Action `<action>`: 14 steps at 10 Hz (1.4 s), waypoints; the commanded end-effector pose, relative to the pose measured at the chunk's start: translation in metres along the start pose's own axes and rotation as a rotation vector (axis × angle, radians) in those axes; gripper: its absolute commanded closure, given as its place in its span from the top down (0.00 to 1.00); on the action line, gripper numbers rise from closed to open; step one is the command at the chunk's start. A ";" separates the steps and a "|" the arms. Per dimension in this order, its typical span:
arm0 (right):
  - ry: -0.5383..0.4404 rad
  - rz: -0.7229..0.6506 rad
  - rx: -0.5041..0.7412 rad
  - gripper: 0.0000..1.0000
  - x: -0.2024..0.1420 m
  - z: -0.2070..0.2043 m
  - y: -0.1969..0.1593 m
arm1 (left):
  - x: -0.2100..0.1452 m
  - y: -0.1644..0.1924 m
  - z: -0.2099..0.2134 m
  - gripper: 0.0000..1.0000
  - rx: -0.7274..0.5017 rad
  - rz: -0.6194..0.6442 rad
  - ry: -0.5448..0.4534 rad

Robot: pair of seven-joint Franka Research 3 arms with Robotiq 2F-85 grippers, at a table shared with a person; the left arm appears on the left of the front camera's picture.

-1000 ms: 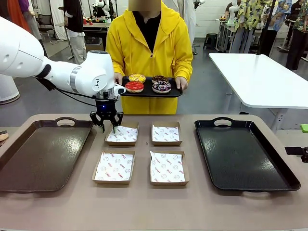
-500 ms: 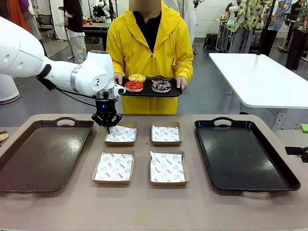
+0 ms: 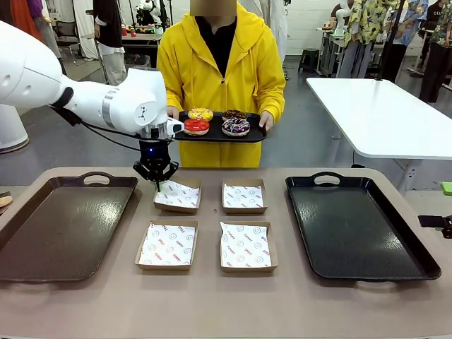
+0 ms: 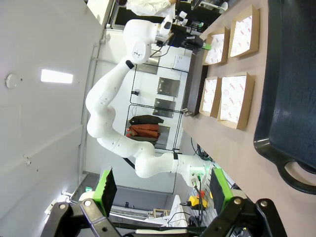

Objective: Individually package the donuts and arrange them on the tray.
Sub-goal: Pick up one Paper togo box.

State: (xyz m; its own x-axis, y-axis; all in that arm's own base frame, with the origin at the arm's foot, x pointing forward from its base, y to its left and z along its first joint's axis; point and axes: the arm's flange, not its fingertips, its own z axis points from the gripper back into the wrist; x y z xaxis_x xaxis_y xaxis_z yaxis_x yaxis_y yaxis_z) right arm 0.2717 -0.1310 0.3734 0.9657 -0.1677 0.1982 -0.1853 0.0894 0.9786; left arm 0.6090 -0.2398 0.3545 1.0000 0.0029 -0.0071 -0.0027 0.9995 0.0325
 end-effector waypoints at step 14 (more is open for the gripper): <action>-0.003 0.002 0.006 1.00 -0.001 0.002 0.000 | -0.024 0.010 0.170 0.00 -0.015 0.007 -0.102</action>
State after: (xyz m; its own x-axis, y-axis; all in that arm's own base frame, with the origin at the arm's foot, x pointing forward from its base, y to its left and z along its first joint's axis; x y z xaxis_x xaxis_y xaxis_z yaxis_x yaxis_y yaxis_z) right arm 0.2717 -0.1310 0.3733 0.9657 -0.1677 0.1981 -0.1852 0.0894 0.9786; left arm 0.5860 -0.2380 0.5240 0.9954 0.0033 0.0953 -0.0048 0.9999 0.0155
